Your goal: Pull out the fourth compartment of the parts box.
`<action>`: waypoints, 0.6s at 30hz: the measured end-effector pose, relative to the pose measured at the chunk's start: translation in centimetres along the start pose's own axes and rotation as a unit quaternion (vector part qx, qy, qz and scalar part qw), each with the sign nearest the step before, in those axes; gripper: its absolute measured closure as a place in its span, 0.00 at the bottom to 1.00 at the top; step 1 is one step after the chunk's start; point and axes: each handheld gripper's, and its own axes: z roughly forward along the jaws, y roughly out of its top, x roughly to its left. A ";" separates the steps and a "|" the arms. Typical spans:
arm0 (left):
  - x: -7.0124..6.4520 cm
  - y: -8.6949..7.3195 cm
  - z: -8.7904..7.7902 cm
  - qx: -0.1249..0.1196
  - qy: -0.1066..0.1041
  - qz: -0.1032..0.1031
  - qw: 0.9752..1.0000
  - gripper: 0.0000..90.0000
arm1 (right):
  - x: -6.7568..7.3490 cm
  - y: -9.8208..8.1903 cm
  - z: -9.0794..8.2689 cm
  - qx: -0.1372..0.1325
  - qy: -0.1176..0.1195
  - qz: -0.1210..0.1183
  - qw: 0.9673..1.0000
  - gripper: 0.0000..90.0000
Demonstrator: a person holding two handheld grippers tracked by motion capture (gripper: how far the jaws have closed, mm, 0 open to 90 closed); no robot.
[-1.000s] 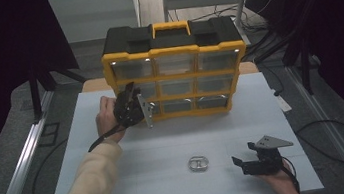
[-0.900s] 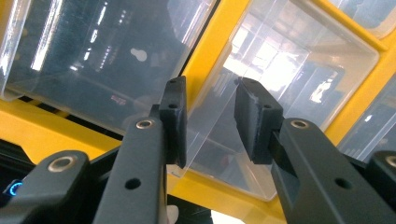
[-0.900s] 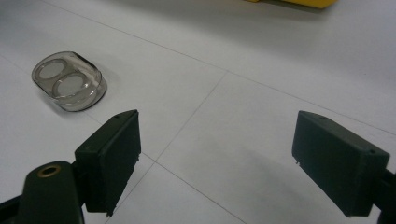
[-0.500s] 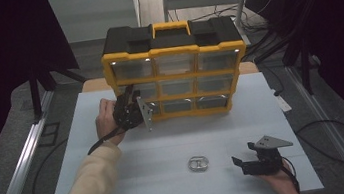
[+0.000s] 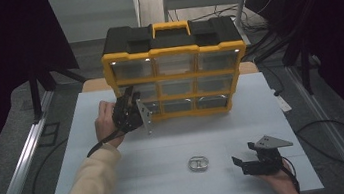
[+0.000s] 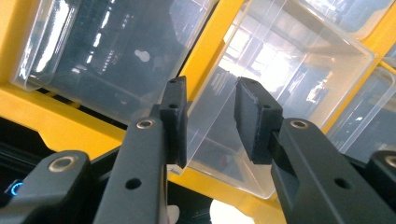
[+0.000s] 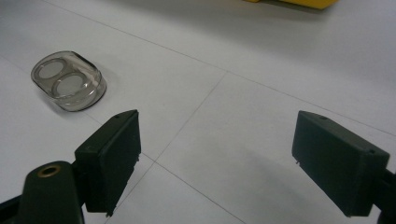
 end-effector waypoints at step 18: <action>0.0 -0.1 -0.6 -0.002 -0.003 0.001 1.000 0.73 | 0.0 0.0 0.0 0.002 -0.001 -0.001 1.000 0.18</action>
